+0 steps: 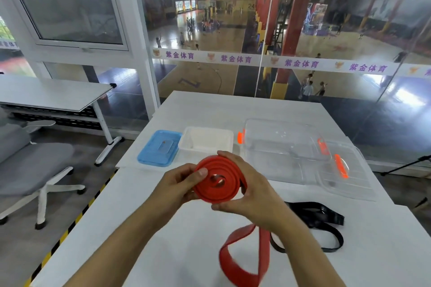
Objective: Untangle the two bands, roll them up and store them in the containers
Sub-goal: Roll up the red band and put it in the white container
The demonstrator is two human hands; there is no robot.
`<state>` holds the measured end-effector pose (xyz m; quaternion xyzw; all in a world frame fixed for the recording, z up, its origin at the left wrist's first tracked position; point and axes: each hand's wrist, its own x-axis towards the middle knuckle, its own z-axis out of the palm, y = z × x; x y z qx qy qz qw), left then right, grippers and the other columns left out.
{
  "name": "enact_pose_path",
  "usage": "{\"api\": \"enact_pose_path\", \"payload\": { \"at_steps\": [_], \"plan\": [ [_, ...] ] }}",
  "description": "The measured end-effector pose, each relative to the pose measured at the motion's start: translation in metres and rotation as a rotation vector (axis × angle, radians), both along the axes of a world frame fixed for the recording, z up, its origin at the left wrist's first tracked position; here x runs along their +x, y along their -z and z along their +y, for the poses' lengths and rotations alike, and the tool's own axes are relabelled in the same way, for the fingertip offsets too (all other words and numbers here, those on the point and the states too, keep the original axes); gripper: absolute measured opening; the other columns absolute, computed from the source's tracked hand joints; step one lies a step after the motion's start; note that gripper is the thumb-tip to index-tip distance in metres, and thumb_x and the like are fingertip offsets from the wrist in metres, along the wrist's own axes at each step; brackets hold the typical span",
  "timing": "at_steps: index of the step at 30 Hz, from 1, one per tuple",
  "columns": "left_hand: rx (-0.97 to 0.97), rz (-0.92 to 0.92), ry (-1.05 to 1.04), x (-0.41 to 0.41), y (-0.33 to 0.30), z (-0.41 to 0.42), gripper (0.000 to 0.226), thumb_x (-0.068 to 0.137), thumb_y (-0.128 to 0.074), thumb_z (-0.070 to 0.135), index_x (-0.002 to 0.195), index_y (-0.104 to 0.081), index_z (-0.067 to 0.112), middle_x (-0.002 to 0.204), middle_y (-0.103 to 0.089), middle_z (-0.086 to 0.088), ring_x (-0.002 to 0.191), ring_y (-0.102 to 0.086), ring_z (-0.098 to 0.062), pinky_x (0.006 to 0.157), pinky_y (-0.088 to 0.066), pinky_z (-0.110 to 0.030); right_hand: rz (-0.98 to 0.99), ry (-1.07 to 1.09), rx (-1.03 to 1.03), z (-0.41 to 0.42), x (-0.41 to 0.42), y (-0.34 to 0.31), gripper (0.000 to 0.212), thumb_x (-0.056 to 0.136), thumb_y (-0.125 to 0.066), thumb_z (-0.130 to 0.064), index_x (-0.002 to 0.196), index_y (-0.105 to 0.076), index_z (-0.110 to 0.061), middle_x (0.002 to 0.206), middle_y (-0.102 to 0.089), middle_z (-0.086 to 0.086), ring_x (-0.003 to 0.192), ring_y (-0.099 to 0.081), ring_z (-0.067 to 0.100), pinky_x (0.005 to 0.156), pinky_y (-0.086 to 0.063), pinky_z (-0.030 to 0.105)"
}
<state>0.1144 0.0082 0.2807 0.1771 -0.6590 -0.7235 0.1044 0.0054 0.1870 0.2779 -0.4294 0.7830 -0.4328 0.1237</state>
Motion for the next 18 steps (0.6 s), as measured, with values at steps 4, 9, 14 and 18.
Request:
{"api": "enact_pose_path", "payload": {
  "at_steps": [4,9,14,18],
  "plan": [
    [-0.294,-0.113,0.277,-0.003,-0.027,-0.017,0.055,0.071,-0.085,0.051,0.120,-0.070,0.031,0.117,-0.076,0.002,0.112,-0.071,-0.021,0.094,-0.060,-0.039,0.153,-0.151,0.222,0.000,-0.007,-0.027,0.101,0.067,-0.092,-0.042,0.143,-0.030,-0.068,0.120,-0.058,-0.018,0.113,-0.057,0.004,0.101,-0.050,0.031],
    [-0.400,-0.017,0.215,-0.007,-0.027,-0.013,0.038,0.076,-0.085,0.039,0.111,-0.075,0.030,0.108,-0.079,0.001,0.105,-0.074,-0.019,0.090,-0.061,-0.036,0.188,-0.167,0.235,-0.001,-0.005,-0.036,0.107,0.069,-0.091,-0.041,0.145,-0.022,-0.070,0.124,-0.055,-0.017,0.115,-0.055,0.005,0.102,-0.050,0.031],
    [-0.286,0.112,0.004,-0.005,-0.011,0.000,0.049,0.066,-0.080,0.052,0.107,-0.076,0.026,0.101,-0.079,-0.002,0.098,-0.074,-0.021,0.081,-0.058,-0.030,-0.015,-0.113,0.099,0.010,-0.007,-0.027,0.102,0.073,-0.092,-0.029,0.147,-0.030,-0.061,0.113,-0.056,-0.034,0.099,-0.057,-0.007,0.090,-0.048,0.016],
    [-0.179,0.161,-0.186,-0.007,-0.004,0.012,0.058,0.064,-0.078,0.057,0.111,-0.075,0.023,0.102,-0.078,-0.003,0.100,-0.073,-0.022,0.083,-0.058,-0.032,-0.131,-0.047,-0.029,0.009,0.005,-0.009,0.104,0.075,-0.092,-0.031,0.149,-0.026,-0.065,0.118,-0.061,-0.027,0.092,-0.060,0.001,0.097,-0.053,0.028]
  ]
}}
